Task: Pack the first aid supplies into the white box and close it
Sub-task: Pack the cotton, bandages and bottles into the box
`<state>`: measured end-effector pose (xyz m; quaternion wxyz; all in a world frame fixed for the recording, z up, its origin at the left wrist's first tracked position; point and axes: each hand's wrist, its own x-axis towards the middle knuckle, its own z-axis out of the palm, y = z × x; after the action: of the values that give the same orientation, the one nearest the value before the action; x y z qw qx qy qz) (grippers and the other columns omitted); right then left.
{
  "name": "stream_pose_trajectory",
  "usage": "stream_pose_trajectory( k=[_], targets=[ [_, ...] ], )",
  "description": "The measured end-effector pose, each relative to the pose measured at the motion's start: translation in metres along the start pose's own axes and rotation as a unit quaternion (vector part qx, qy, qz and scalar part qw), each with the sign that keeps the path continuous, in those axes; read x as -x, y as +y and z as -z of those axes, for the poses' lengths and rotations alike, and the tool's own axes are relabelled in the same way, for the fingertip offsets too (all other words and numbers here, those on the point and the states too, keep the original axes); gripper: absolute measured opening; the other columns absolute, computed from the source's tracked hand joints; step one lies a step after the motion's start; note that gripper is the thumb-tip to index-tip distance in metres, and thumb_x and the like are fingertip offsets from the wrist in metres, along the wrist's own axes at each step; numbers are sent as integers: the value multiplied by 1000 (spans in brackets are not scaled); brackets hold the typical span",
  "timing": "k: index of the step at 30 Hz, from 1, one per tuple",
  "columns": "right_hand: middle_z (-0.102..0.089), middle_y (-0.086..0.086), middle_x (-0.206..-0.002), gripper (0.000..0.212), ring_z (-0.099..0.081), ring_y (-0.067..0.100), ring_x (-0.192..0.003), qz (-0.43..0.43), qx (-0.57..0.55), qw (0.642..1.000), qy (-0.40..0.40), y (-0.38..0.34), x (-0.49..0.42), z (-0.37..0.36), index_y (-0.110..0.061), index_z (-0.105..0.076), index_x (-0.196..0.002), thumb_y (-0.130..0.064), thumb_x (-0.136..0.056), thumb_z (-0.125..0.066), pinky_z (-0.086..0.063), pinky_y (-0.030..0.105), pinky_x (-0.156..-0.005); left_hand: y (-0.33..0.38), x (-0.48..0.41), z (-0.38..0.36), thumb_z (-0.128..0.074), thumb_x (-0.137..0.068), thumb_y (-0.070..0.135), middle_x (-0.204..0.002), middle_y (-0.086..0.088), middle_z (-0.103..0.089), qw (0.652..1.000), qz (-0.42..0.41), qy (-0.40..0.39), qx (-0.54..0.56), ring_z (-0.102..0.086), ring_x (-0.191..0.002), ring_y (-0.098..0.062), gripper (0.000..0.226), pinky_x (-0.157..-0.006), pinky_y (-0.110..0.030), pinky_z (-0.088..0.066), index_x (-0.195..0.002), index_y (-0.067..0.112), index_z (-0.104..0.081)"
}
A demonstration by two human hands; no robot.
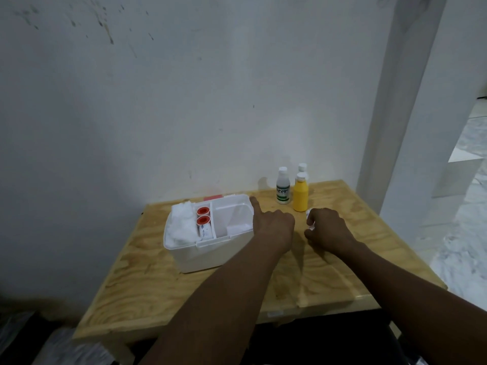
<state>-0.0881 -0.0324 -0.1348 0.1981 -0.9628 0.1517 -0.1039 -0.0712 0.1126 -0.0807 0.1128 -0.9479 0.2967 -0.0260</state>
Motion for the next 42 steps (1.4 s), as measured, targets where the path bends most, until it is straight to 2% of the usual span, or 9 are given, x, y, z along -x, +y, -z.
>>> stream_pose_trajectory(
  k=[6,10,17,21,25,28,32,36,42],
  targets=[
    [-59,8,-103,25,-53,25,-87,-19,17,999,-40,-3,6,5,-21,-47,-89,-24,-77,-69,-38,31,-66,-12,-4,16,-61,-85,30,-94,0,-63,989,31,16,145,-62,-109,-26,27,-110,-73,11,-110,21,-53],
    [-59,7,-100,27,-51,24,-86,-8,33,998,-54,-10,9,13,-20,-45,-91,-20,-79,-70,-39,31,-66,-30,-8,29,-63,-80,40,-109,-1,-66,956,73,64,277,-62,-113,-29,47,-114,-69,-5,-123,28,-49],
    [-56,6,-103,33,-56,24,-87,2,101,990,-101,-19,11,15,-20,-43,-97,-29,-79,-70,-48,32,-65,-103,3,56,-62,-75,47,-101,5,-67,911,137,163,354,-58,-101,-23,34,-99,-50,-32,-105,35,-52],
    [-66,6,-98,23,-61,25,-83,13,-4,1000,-8,-41,4,28,-22,-57,-94,-40,-81,-64,-51,34,-69,-149,21,57,-68,-76,48,-100,9,-67,901,161,169,366,-58,-97,-18,29,-86,-42,-35,-100,37,-54],
    [-62,-2,-87,18,-59,18,-79,81,-141,978,132,-89,0,66,-21,-65,-95,-31,-81,-61,-44,29,-70,-172,35,43,-70,-68,47,-86,14,-72,895,161,133,395,-67,-89,-17,31,-93,-49,-49,-93,35,-58],
    [-62,-4,-87,18,-58,9,-74,160,-181,966,97,-127,6,86,-21,-66,-97,-28,-83,-58,-42,25,-62,-175,40,31,-73,-59,50,-79,16,-74,899,136,101,405,-70,-86,-15,35,-90,-50,-54,-89,35,-61],
    [-63,0,-94,25,-59,20,-88,221,-72,973,0,-156,18,77,-19,-67,-102,-28,-81,-60,-47,31,-73,-170,44,25,-79,-59,50,-78,17,-73,928,92,50,357,-70,-85,-11,38,-96,-47,-48,-90,34,-66],
    [-65,7,-104,33,-62,27,-93,218,33,975,-39,-158,25,50,-20,-60,-108,-35,-79,-62,-50,34,-70,-164,50,22,-81,-67,54,-104,16,-65,969,64,29,237,-56,-98,-11,38,-94,-44,-31,-99,38,-70],
    [-66,4,-109,36,-61,23,-90,214,33,973,-79,-159,27,27,-20,-64,-111,-38,-79,-65,-54,36,-72,-170,53,18,-78,-66,59,-93,18,-61,978,42,-15,203,-56,-97,-13,34,-95,-47,-31,-94,40,-73]
  ],
)
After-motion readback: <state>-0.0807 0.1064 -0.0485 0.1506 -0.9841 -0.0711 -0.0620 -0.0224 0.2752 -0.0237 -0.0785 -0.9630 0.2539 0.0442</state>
